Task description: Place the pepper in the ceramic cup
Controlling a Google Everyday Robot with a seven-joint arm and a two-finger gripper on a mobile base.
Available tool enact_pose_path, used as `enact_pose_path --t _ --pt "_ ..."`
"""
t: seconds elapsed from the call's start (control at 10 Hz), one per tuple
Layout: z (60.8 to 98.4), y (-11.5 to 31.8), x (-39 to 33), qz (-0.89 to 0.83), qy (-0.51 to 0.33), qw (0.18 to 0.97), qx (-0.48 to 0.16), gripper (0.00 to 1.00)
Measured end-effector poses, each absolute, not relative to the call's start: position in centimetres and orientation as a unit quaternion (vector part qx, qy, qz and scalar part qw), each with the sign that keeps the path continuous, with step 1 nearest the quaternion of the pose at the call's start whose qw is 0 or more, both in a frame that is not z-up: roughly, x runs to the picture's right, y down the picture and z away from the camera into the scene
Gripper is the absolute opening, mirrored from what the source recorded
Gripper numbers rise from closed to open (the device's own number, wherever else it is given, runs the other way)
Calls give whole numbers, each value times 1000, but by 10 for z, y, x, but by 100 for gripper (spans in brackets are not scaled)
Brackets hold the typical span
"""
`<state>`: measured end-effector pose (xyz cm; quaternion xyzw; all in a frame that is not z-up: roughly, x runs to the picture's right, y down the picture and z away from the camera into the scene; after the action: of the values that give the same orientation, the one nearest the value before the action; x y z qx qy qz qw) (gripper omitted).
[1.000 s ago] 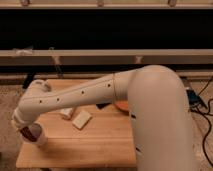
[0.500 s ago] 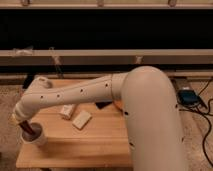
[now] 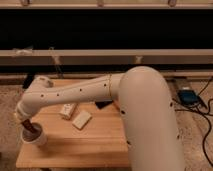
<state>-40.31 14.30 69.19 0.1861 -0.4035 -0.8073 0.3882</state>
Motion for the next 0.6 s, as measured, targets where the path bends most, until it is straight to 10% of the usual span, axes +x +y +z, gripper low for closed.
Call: enact_pose_path --t 0.2,0.6 --pt "690 143 -394 -808 -403 388 182 78" --pt "680 140 -375 -808 -402 389 183 80"
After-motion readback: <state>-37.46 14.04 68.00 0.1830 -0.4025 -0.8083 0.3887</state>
